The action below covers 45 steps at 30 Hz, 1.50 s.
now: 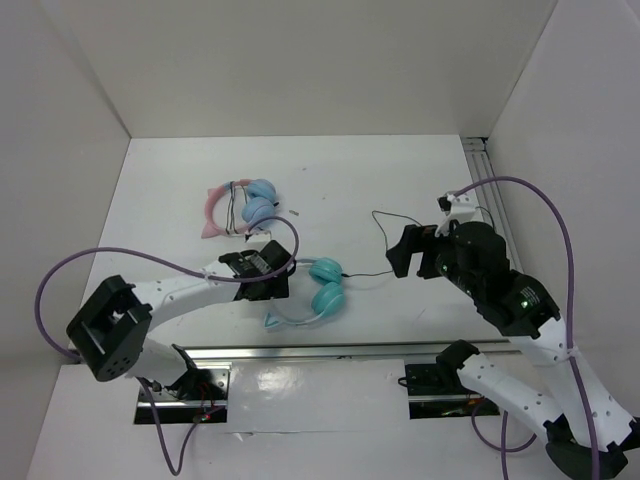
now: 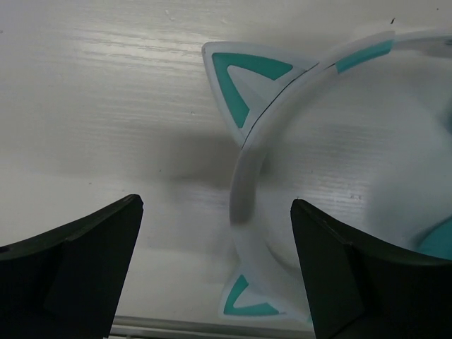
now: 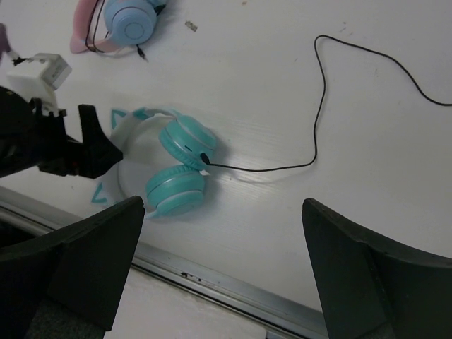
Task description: Wrap the headphones
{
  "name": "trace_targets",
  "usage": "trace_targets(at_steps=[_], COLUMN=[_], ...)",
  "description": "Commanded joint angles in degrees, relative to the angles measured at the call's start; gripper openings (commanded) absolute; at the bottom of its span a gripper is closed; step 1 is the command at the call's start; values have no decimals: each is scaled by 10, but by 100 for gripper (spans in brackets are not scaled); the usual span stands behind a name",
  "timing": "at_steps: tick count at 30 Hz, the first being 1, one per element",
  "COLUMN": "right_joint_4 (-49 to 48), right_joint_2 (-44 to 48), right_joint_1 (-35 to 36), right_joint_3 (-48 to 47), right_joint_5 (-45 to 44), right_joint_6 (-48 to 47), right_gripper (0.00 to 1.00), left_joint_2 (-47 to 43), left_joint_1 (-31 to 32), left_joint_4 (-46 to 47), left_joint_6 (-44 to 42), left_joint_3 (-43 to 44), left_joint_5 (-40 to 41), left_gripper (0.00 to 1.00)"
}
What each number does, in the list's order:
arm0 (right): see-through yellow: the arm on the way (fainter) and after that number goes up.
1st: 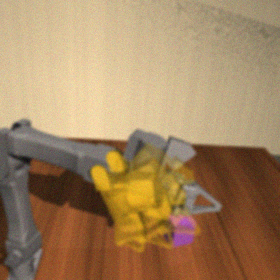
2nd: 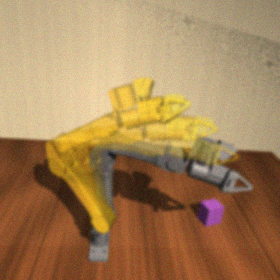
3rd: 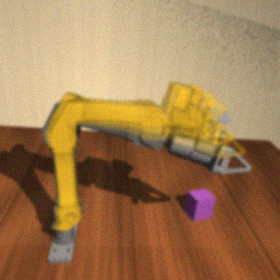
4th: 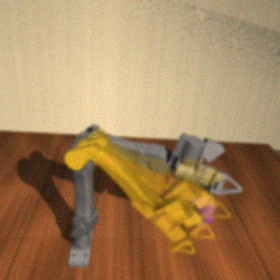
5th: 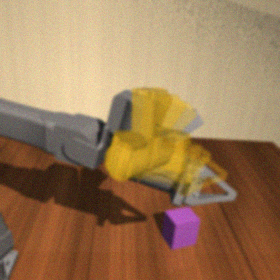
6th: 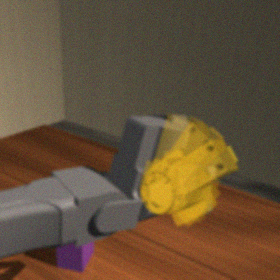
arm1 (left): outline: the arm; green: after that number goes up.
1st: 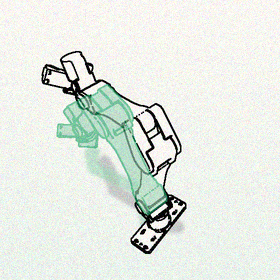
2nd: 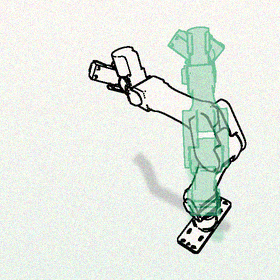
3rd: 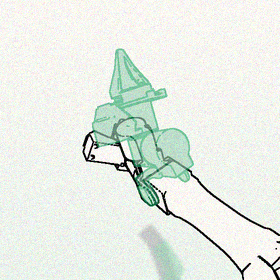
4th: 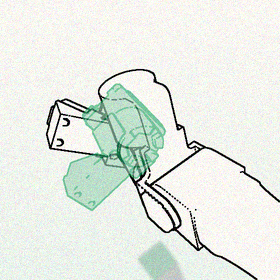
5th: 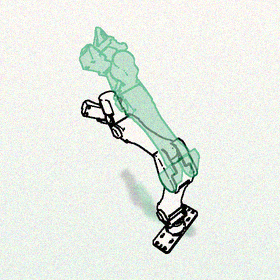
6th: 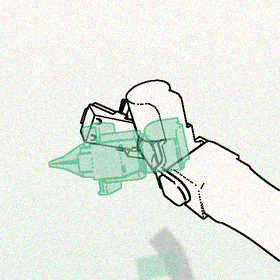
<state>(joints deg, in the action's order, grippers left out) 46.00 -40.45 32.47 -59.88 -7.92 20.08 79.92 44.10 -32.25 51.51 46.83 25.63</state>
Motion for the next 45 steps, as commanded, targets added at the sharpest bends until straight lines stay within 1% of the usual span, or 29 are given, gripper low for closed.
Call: trace_targets(at_steps=[1,4,5,6,9,10,12,13,14,17,18,20,21,22,24,25,26,27,28,29,30,32,33,34,36,39,40,41,45], right_joint_4=[-45,-56,-56,-56,-50,-50,-50,-56,-57,-69,-78,-104,-117,-134,-203,-234,-301,-345,-392,-435,-508,-571,-579,-586,-592,-605,-612,-620,-661], right_joint_2=[23,34,34,34,34,34,40,40,40,34,34,22,22,17,17,17,17,17,17,11,2,-31,-45,-58,-101,-161,-175,-203,-266], right_joint_1=[-1,-1,-1,-1,-1,-1,-1,-1,-1,-1,-1,-1,-1,-1,-1,-1,-1,-1,-6,-7,-7,-7,-7,-7,-7,-7,-7,-7,-7], right_joint_3=[12,18,18,18,18,18,18,18,18,28,28,28,34,42,59,71,99,120,142,177,190,204,204,204,186,156,150,144,126], right_joint_5=[45,56,62,62,56,56,56,56,56,50,45,45,45,50,56,68,73,87,137,160,187,248,258,263,263,238,230,230,258], right_joint_6=[-9,-9,-9,-14,-14,-14,-14,-14,-14,-14,-14,2,2,11,11,11,11,1,-13,-27,-56,-89,-119,-134,-170,-195,-195,-195,-200], right_gripper=[100,100,100,100,100,100,100,100,100,100,100,100,100,100,100,100,100,100,100,100,100,100,100,100,100,100,100,100,97], left_joint_2=[31,52,52,52,52,52,57,57,57,68,68,55,45,33,-9,-25,-54,-67,-78,-89,-99,-111,-119,-119,-125,-130,-130,-130,-125], left_joint_1=[-4,-10,-20,-20,-20,-20,-20,-20,-9,-2,5,21,35,43,56,56,56,56,56,56,56,38,8,-8,-32,-69,-87,-97,-119], left_joint_4=[83,127,139,139,139,139,139,131,124,87,50,7,-56,-95,-175,-212,-284,-320,-353,-411,-431,-460,-461,-461,-461,-445,-439,-433,-432], left_joint_6=[25,17,17,17,22,22,22,22,30,49,54,63,81,96,130,130,135,135,141,141,130,83,29,5,-47,-97,-132,-144,-165], left_joint_3=[-10,-29,-38,-38,-53,-59,-59,-59,-59,-48,-41,-18,-5,24,62,109,134,161,190,247,274,350,371,411,446,512,527,560,612], left_joint_5=[0,-21,-29,-36,-36,-36,-36,-36,-36,-15,-8,20,33,70,105,119,146,163,179,211,225,246,246,240,231,211,203,189,148], left_gripper=[99,99,96,88,77,70,63,57,39,9,0,0,0,0,0,0,0,0,0,0,0,0,0,0,0,0,0,0,0])
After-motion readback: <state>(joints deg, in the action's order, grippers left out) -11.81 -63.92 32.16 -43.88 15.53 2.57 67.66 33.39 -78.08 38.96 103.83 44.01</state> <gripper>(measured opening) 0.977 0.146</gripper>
